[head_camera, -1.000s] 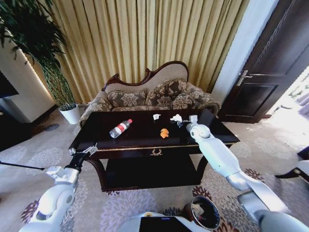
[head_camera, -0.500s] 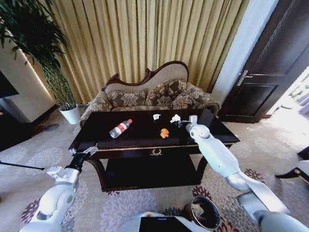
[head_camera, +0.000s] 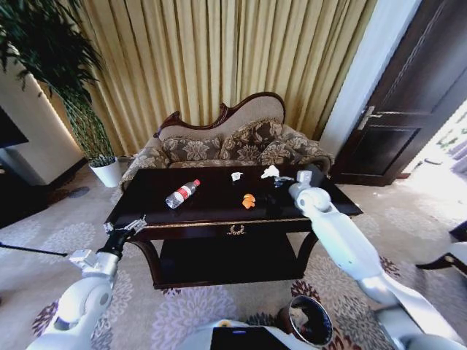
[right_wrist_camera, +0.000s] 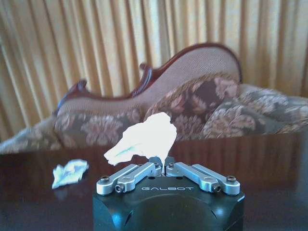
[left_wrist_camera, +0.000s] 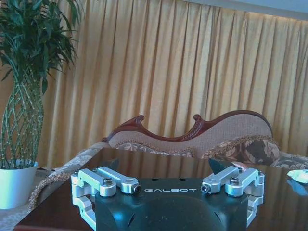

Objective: Move to the front of the table and place the trash on the table into the trash bin.

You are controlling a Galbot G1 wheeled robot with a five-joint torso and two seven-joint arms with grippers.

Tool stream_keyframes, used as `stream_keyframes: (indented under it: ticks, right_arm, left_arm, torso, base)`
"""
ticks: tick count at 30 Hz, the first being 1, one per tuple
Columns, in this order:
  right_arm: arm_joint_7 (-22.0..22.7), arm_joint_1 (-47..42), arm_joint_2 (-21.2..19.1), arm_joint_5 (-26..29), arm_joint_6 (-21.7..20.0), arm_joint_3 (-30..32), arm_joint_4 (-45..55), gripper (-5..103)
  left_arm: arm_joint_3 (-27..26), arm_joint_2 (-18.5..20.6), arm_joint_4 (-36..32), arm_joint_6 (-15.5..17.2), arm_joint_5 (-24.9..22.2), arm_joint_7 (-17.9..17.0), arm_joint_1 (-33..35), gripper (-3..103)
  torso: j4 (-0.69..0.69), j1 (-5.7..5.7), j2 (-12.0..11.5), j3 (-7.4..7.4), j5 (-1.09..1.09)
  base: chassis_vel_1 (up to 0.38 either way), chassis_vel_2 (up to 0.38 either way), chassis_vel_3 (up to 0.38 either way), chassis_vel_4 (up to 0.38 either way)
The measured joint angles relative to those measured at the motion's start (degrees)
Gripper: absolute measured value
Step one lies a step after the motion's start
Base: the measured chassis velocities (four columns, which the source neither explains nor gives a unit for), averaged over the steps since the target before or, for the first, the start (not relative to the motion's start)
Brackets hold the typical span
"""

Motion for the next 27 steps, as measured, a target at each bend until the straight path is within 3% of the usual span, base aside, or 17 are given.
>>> stream_keyframes:
  ticks: [3,15,27]
  right_arm:
    - [0.76,-3.65,-0.92,0.75,2.18,3.12,2.97,0]
    - [0.69,-15.35,-3.76,0.95,4.46,14.17,10.34,0]
    - [2.55,-17.77,-1.91,0.90,4.84,14.00,13.67,0]
  left_arm:
    - [0.44,-0.38,0.12,0.00,0.02,-0.03,-0.19,100]
    - [1.14,-0.67,-0.13,-0.05,0.06,0.06,-0.26,100]
    - [0.97,-0.79,-0.10,-0.07,0.06,0.11,-0.46,100]
  torso:
    - [-0.01,0.00,0.00,0.00,0.01]
    - [0.00,0.00,0.00,0.00,-0.01]
    - [0.01,0.00,0.00,0.01,0.01]
  base:
    - [0.000,0.000,0.000,0.000]
    - [0.000,0.000,0.000,0.000]
    - [0.000,0.000,0.000,0.000]
